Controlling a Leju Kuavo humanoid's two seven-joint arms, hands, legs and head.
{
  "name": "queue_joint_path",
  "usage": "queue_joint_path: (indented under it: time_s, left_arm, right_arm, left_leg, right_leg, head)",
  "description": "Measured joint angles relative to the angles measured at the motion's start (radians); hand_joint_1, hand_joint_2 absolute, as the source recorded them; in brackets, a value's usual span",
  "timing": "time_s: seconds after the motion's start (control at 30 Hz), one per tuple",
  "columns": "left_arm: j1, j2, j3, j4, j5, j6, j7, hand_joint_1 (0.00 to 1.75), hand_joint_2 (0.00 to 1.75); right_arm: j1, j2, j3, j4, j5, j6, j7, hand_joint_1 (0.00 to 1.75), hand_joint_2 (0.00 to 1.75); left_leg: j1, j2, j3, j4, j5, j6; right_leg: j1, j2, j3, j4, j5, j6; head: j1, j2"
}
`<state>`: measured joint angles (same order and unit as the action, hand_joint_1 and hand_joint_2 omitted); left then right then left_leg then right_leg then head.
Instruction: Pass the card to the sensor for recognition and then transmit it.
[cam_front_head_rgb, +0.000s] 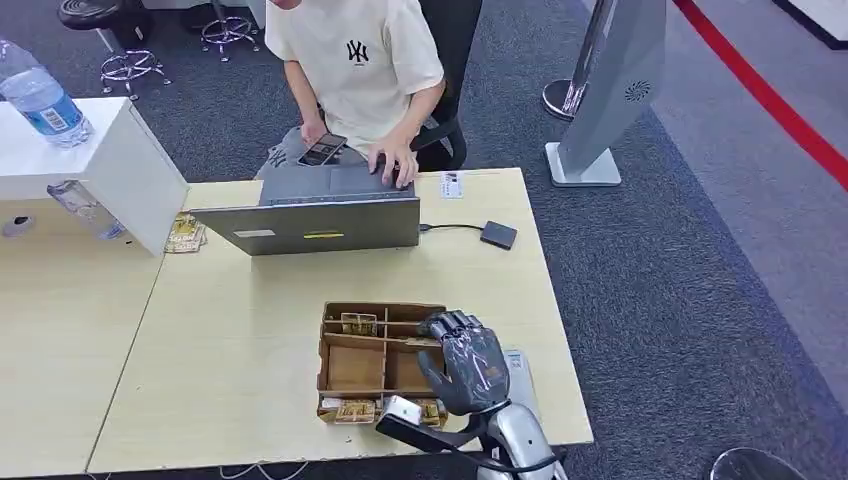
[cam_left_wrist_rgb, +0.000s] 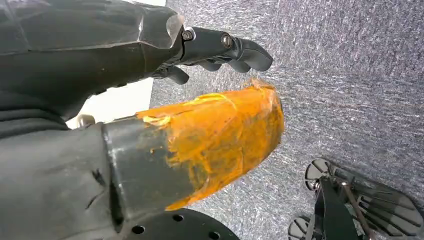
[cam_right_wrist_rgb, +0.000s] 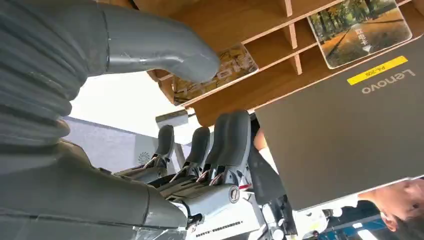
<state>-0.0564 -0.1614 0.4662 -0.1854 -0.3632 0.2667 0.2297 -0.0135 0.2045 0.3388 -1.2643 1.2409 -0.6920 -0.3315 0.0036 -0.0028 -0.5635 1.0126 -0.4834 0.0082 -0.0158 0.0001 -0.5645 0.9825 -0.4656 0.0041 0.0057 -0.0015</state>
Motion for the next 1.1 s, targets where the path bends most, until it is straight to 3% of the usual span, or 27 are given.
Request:
queue_joint_path:
  time_s: [0.3, 0.33, 0.43, 0.5, 0.57, 0.63, 0.8, 0.9, 1.1]
  left_arm:
    - [0.000, 0.000, 0.007, 0.000, 0.000, 0.000, -0.002, 0.00, 0.00]
    - [0.000, 0.000, 0.008, 0.000, 0.000, 0.000, -0.002, 0.00, 0.00]
    - [0.000, 0.000, 0.010, 0.000, 0.000, -0.002, -0.002, 0.00, 0.00]
    - [0.000, 0.000, 0.011, 0.000, 0.000, -0.003, -0.002, 0.00, 0.00]
    - [0.000, 0.000, 0.015, 0.000, 0.000, -0.003, -0.003, 0.00, 0.00]
    - [0.000, 0.000, 0.015, 0.000, 0.000, -0.003, -0.003, 0.00, 0.00]
    - [0.000, 0.000, 0.017, 0.000, -0.002, -0.003, -0.003, 0.00, 0.00]
    - [0.000, 0.000, 0.018, 0.000, -0.002, -0.003, -0.003, 0.00, 0.00]
    - [0.000, 0.000, 0.021, 0.000, -0.002, -0.003, -0.009, 0.00, 0.00]
  right_arm:
    - [-0.014, 0.000, 0.002, 0.030, 0.003, 0.000, 0.015, 1.01, 1.75]
    - [-0.015, 0.000, 0.002, 0.035, 0.005, 0.000, 0.018, 1.13, 1.75]
    - [-0.016, 0.000, 0.001, 0.046, 0.011, 0.000, 0.024, 1.27, 1.75]
    - [-0.016, 0.000, 0.000, 0.051, 0.013, 0.000, 0.025, 1.26, 1.75]
    - [-0.018, 0.000, -0.001, 0.055, 0.016, 0.000, 0.025, 1.48, 1.75]
    - [-0.019, 0.000, -0.001, 0.059, 0.019, 0.000, 0.025, 1.55, 1.75]
    - [-0.022, 0.000, -0.003, 0.060, 0.019, -0.002, 0.025, 1.55, 1.75]
    - [-0.023, 0.000, -0.003, 0.060, 0.019, -0.002, 0.025, 1.68, 1.75]
    - [-0.023, 0.000, -0.005, 0.060, 0.018, -0.003, 0.023, 1.73, 1.75]
  left_leg:
    - [0.000, 0.000, 0.000, 0.000, 0.000, 0.000]
    - [0.000, 0.000, 0.000, 0.000, 0.000, 0.000]
    - [0.000, 0.000, 0.000, 0.000, 0.000, 0.000]
    - [0.000, 0.000, 0.000, 0.000, 0.000, 0.000]
    - [0.000, 0.000, 0.000, 0.000, 0.000, 0.000]
    - [0.000, 0.000, 0.000, 0.000, 0.000, 0.000]
    - [0.000, 0.000, 0.000, 0.000, 0.000, 0.000]
    - [0.000, 0.000, 0.000, 0.000, 0.000, 0.000]
    - [0.000, 0.000, 0.000, 0.000, 0.000, 0.000]
  right_leg:
    - [0.000, 0.000, 0.000, 0.000, 0.000, 0.000]
    - [0.000, 0.000, 0.000, 0.000, 0.000, 0.000]
    - [0.000, 0.000, 0.000, 0.000, 0.000, 0.000]
    - [0.000, 0.000, 0.000, 0.000, 0.000, 0.000]
    - [0.000, 0.000, 0.000, 0.000, 0.000, 0.000]
    - [0.000, 0.000, 0.000, 0.000, 0.000, 0.000]
    - [0.000, 0.000, 0.000, 0.000, 0.000, 0.000]
    - [0.000, 0.000, 0.000, 0.000, 0.000, 0.000]
    - [0.000, 0.000, 0.000, 0.000, 0.000, 0.000]
  head:
    - [0.000, 0.000]
    - [0.000, 0.000]
    - [0.000, 0.000]
    - [0.000, 0.000]
    - [0.000, 0.000]
    - [0.000, 0.000]
    - [0.000, 0.000]
    - [0.000, 0.000]
    - [0.000, 0.000]
